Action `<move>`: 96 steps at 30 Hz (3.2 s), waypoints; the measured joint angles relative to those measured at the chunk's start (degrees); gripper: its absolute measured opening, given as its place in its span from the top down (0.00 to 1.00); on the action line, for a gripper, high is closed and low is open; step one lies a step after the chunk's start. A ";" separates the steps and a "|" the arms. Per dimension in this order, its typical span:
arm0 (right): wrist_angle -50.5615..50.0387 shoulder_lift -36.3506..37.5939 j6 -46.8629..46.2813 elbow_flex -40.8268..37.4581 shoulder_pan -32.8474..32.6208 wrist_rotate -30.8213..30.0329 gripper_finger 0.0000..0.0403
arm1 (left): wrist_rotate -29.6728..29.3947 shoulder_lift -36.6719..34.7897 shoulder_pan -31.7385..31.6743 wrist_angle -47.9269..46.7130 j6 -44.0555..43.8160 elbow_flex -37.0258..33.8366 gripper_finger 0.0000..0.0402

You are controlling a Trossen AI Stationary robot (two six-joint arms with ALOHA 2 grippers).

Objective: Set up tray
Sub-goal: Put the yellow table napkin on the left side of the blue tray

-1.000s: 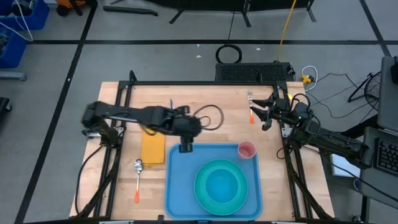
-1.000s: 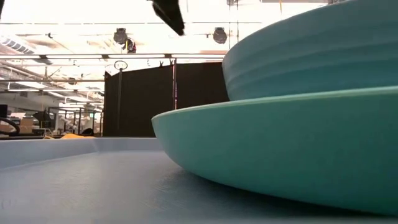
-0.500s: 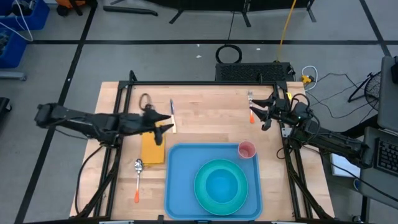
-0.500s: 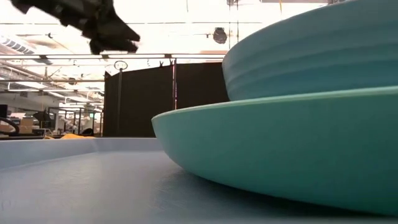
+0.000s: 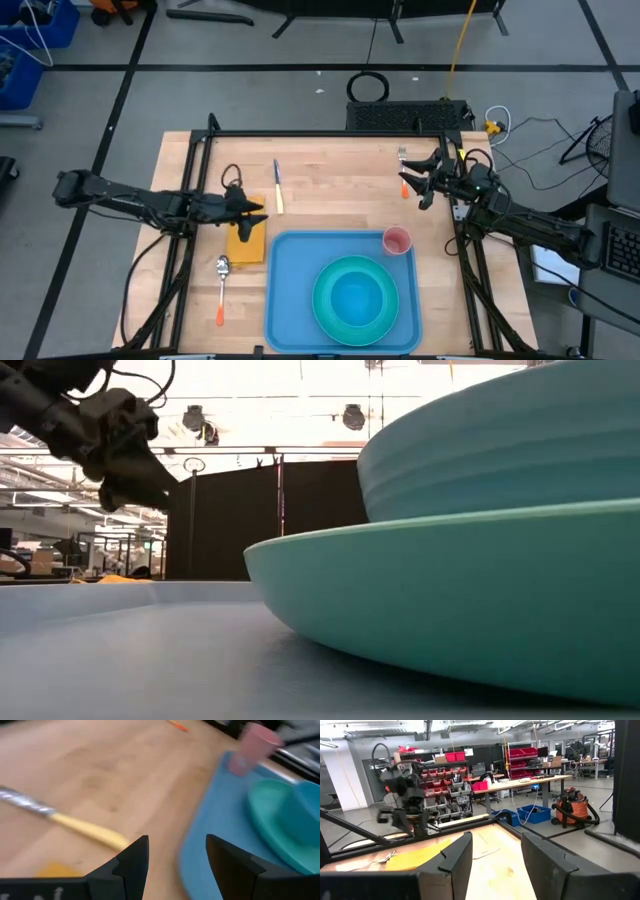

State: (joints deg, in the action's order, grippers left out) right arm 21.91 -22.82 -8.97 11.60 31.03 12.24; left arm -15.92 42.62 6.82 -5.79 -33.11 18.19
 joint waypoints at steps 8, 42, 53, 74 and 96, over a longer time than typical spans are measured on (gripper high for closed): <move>0.02 -2.04 0.02 0.00 0.00 -0.08 0.60 | 3.49 7.76 7.61 -8.85 -1.17 6.45 0.50; 0.14 -3.42 0.65 0.00 0.00 0.00 0.60 | 14.78 54.24 15.70 -41.20 -14.86 40.68 0.50; 0.37 -3.40 -0.52 0.02 0.00 0.01 0.60 | 13.44 53.00 14.84 -54.05 -18.37 43.19 0.50; 0.63 -3.40 -1.51 0.01 0.00 -0.02 0.60 | 10.05 55.66 13.54 -51.07 -18.21 44.99 0.50; 1.90 -3.42 -2.38 0.00 0.00 0.03 0.60 | 16.08 62.77 13.60 -52.90 -23.38 45.16 0.50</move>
State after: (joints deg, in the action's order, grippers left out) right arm 23.81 -26.24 -11.35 11.60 31.03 12.27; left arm 0.16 105.38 20.43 -58.70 -56.49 63.35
